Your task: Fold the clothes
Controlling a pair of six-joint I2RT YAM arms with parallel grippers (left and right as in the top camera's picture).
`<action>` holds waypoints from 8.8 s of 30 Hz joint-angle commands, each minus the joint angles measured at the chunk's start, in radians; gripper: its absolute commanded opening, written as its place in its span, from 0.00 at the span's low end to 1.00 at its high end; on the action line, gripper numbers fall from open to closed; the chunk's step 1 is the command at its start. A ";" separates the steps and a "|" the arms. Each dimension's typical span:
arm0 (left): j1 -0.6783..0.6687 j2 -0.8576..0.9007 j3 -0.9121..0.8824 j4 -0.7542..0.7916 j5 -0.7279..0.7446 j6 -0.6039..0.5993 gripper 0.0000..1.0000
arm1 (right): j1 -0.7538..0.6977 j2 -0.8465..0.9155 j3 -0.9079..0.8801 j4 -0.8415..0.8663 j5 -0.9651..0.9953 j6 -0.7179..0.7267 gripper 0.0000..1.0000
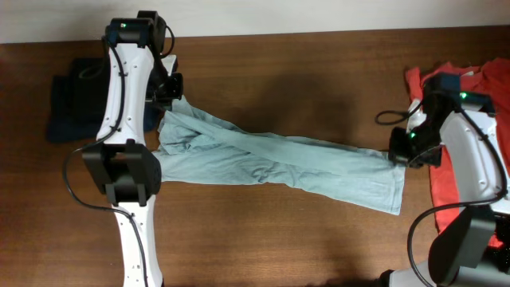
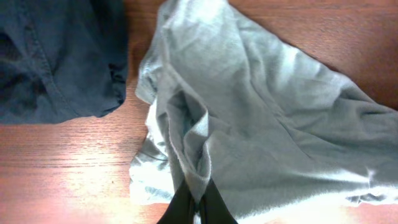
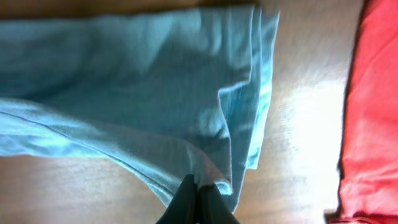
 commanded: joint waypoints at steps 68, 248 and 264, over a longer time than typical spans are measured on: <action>-0.012 -0.093 -0.179 0.093 0.083 -0.067 0.11 | -0.002 0.059 -0.003 0.012 -0.043 0.093 0.04; -0.123 0.044 -0.325 0.045 -0.004 -0.143 0.00 | 0.219 0.374 0.256 0.148 -0.074 -0.011 0.11; -0.137 0.040 -0.514 -0.002 -0.004 -0.150 0.00 | 0.219 0.374 0.256 0.148 -0.044 -0.011 0.12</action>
